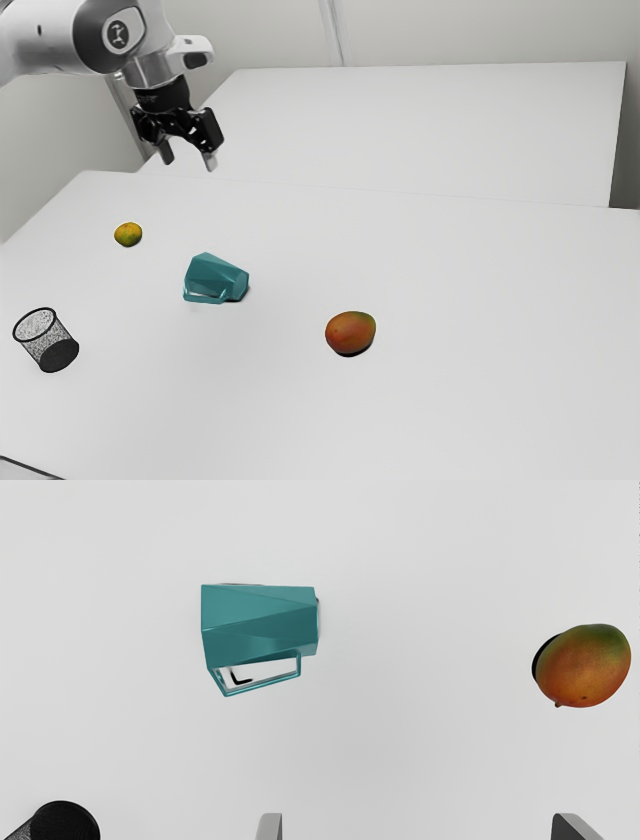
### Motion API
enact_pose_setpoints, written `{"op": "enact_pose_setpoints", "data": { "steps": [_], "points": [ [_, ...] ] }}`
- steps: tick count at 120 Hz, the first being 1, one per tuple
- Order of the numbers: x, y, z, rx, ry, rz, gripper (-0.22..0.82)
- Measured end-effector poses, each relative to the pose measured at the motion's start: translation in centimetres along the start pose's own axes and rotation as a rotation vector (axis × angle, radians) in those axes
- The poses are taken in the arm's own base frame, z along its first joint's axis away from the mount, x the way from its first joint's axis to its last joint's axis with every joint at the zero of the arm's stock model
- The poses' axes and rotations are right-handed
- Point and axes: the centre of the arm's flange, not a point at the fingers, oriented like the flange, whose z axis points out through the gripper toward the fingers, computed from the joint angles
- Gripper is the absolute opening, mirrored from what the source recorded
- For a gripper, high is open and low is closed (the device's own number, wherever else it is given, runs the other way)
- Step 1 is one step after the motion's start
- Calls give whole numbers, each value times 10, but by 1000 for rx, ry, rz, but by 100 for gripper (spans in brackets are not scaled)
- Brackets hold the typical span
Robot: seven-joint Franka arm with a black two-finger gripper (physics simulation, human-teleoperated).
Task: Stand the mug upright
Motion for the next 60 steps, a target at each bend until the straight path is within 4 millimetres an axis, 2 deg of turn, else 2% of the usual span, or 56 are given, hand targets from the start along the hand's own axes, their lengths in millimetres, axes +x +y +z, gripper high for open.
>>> {"op": "enact_pose_setpoints", "data": {
  "steps": [15, 33, 39, 49, 60],
  "points": [
    [3, 5, 0, -1, 1, 10, 59],
    [20, 4, -2, -5, 4, 11, 59],
    [25, -11, 1, -8, -3, -12, 58],
    [29, -51, 7, -29, -9, -73, 59],
    [31, -83, 21, -71, -29, -114, 59]
  ]
}}
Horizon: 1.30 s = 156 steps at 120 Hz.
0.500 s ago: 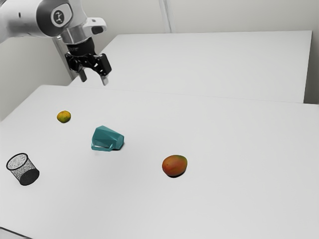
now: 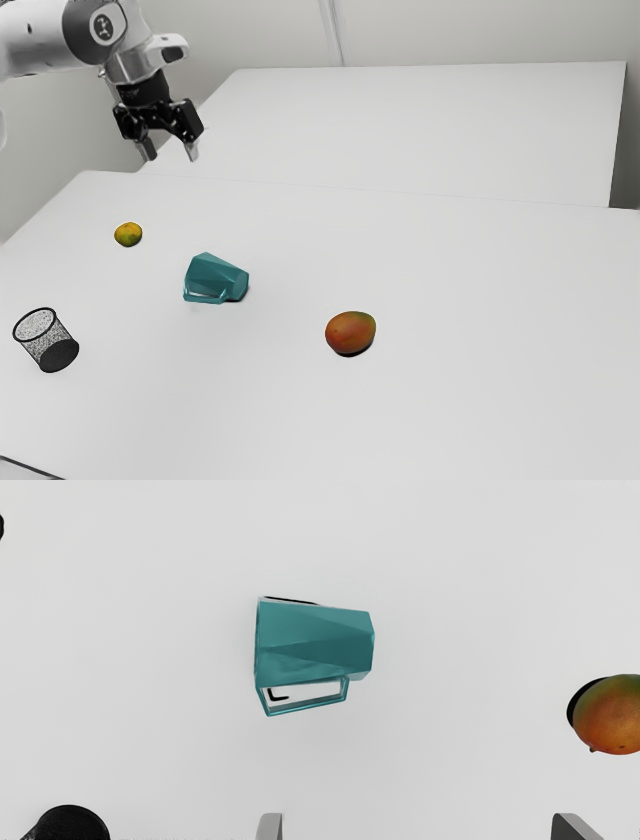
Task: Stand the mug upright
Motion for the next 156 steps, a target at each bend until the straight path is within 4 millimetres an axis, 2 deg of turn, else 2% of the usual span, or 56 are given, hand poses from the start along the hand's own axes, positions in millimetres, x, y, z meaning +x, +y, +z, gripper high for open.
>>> {"op": "enact_pose_setpoints", "data": {
  "steps": [17, 45, 69, 91, 110, 128, 156],
  "points": [
    [12, -38, 22, -101, -19, -29, 59],
    [22, -99, 73, -293, -45, -61, 59],
    [21, -143, 138, -429, -94, -85, 59],
    [22, -171, 182, -509, -107, -87, 59],
    [21, -187, 225, -602, -115, -81, 59],
    [14, -187, 260, -705, -108, -77, 58],
    [15, -185, 293, -826, -51, -54, 58]
  ]
}}
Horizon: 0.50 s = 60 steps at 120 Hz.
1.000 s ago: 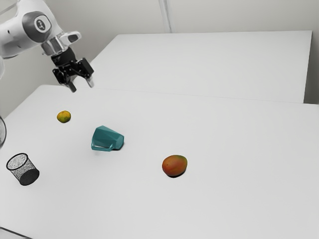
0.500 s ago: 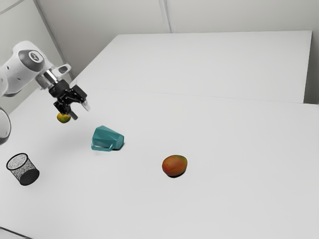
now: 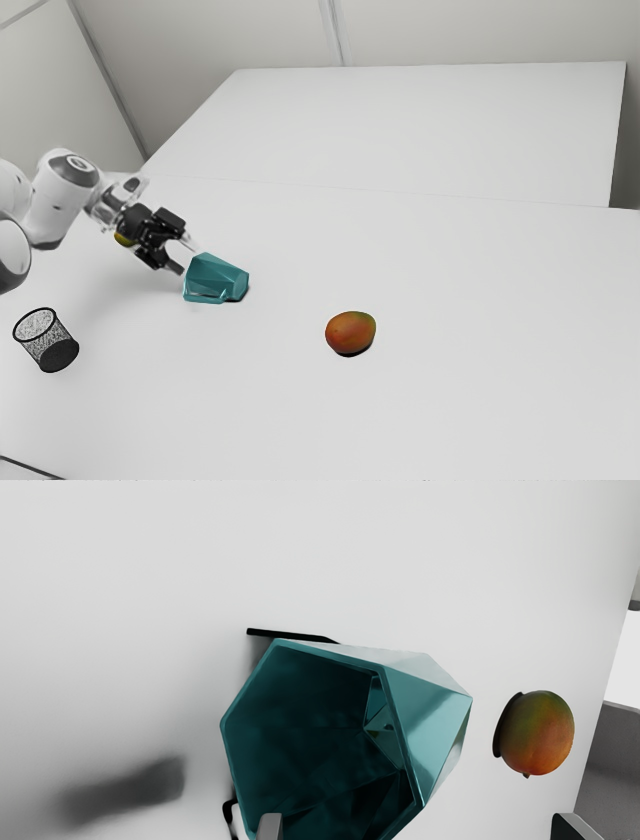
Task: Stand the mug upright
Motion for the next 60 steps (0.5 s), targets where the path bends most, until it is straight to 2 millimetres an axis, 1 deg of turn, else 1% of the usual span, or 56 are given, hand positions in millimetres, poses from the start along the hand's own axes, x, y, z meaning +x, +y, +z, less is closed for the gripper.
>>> {"op": "enact_pose_setpoints", "data": {
  "steps": [30, 41, 45, 49, 60],
  "points": [
    [-2, -6, 23, -122, 50, 57, 58],
    [-1, -7, 26, -142, 67, 81, 57],
    [-1, -7, 27, -147, 71, 90, 55],
    [-1, -7, 27, -150, 75, 99, 50],
    [0, -6, 28, -155, 80, 124, 34]
  ]
}}
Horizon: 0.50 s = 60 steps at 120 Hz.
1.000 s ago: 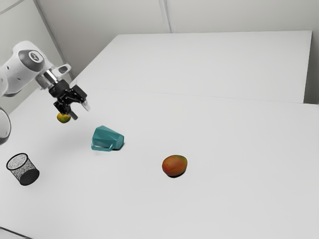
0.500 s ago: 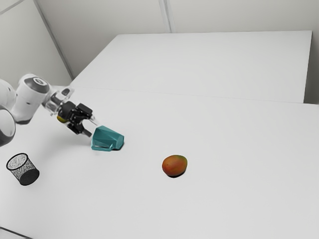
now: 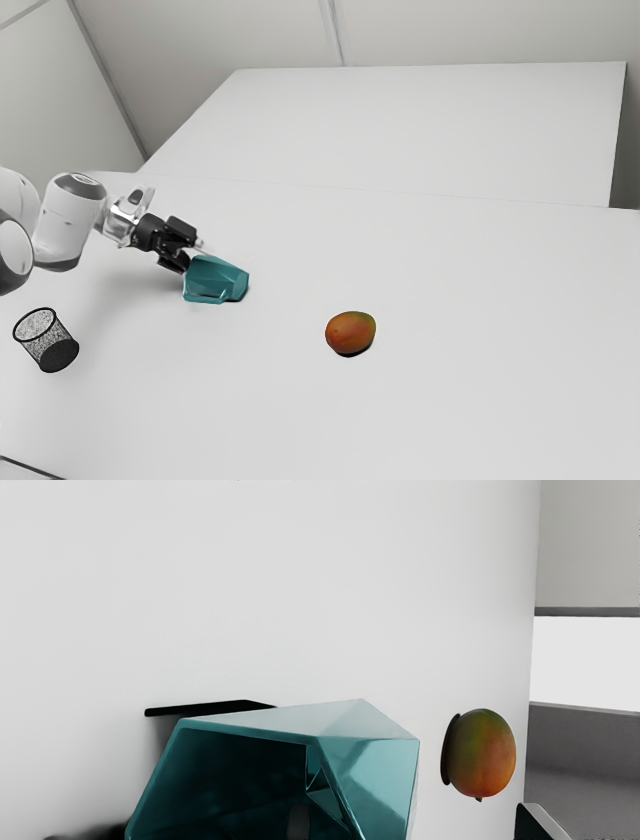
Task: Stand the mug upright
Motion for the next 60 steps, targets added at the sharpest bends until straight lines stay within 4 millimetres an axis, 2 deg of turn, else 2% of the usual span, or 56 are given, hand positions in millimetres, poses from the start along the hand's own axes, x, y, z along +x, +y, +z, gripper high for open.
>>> {"op": "enact_pose_setpoints", "data": {
  "steps": [16, 27, 49, 60],
  "points": [
    [0, 1, 1, -4, 2, 29, 10],
    [1, 1, 2, -6, 1, 46, -2],
    [3, 9, 4, -7, -4, 82, -12],
    [6, 23, 1, 0, -3, 113, -14]
  ]
}}
